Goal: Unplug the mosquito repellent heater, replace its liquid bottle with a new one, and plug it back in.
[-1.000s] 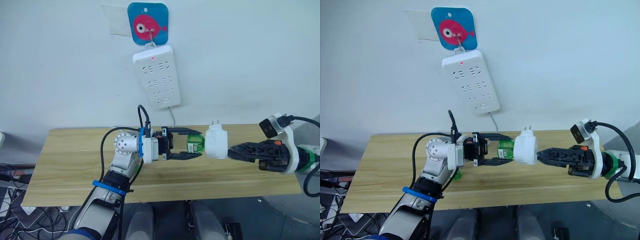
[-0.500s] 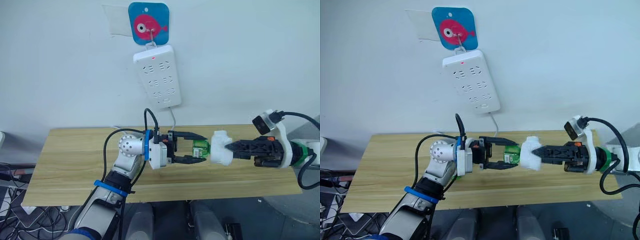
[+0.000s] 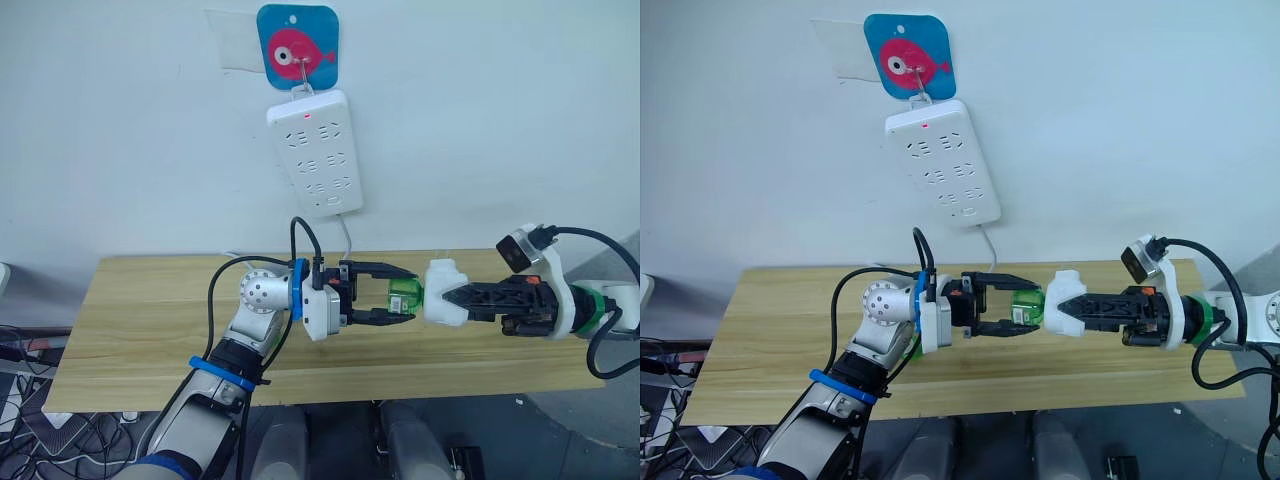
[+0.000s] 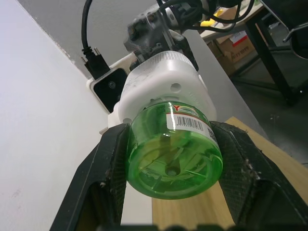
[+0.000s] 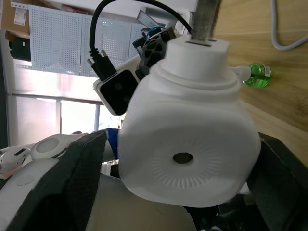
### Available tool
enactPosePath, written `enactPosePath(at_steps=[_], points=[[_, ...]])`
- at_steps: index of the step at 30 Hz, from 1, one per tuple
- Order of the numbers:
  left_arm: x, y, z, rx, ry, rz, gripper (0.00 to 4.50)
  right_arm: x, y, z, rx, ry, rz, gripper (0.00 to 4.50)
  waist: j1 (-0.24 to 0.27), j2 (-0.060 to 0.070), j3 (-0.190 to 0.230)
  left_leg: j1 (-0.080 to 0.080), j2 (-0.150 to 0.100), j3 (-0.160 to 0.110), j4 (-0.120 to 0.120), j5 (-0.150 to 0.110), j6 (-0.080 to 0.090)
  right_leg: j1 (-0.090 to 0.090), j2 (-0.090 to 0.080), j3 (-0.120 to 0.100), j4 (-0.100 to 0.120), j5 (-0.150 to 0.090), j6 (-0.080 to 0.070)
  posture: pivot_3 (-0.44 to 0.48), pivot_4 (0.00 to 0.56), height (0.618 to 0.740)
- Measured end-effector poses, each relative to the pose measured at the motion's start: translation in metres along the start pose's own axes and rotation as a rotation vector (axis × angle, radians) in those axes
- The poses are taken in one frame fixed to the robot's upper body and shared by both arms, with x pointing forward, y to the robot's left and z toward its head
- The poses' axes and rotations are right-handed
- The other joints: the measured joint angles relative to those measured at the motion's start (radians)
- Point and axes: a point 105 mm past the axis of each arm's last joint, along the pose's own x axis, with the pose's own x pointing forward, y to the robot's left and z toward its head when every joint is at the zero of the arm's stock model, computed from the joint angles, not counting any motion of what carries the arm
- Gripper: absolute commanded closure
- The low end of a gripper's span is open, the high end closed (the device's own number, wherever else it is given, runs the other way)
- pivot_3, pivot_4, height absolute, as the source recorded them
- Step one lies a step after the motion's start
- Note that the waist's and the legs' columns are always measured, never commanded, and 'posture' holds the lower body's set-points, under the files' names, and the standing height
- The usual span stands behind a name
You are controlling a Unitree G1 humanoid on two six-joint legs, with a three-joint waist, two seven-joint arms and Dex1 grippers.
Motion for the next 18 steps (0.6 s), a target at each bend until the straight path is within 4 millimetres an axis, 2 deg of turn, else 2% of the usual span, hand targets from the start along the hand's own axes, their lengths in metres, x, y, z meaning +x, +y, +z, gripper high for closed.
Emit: enactPosePath(at_steps=[1,7,9,13,18], points=[[0.001,0.000,0.001,0.011,0.000,-0.011,2.25,0.000,-0.001,-0.001,0.002,0.002,-0.007,1.53,0.000,0.000,0.000,0.000,0.000,0.000,0.000,0.000,0.000,0.000,0.000,0.000,0.000,0.000,0.000,0.152,0.279,0.740],[0.001,0.001,-0.001,0.007,0.005,-0.015,2.25,0.000,-0.003,-0.001,0.003,-0.008,-0.009,1.53,0.000,0.000,0.000,0.000,0.000,0.000,0.000,0.000,0.000,0.000,0.000,0.000,0.000,0.000,0.000,0.147,0.281,0.740],[0.001,0.001,-0.003,-0.073,0.011,-0.008,2.25,0.000,-0.003,0.000,-0.001,-0.019,-0.018,1.53,0.000,0.000,0.000,0.000,0.000,0.000,0.000,0.000,0.000,0.000,0.000,-0.001,0.000,0.000,0.000,0.149,0.278,0.740],[0.000,0.001,-0.005,-0.459,0.018,0.011,2.25,0.000,-0.002,0.002,-0.037,-0.025,-0.056,1.53,-0.003,0.000,0.001,-0.001,0.000,-0.002,0.000,0.000,0.000,0.000,0.000,-0.002,0.001,0.000,0.000,0.149,0.278,0.740],[-0.001,-0.002,-0.001,-1.124,0.061,-0.033,2.25,0.001,0.008,-0.003,-0.130,0.038,-0.134,1.53,-0.006,0.002,0.005,-0.003,0.000,-0.012,0.001,0.000,0.000,0.000,0.000,-0.013,0.001,-0.001,0.001,0.148,0.278,0.740]])
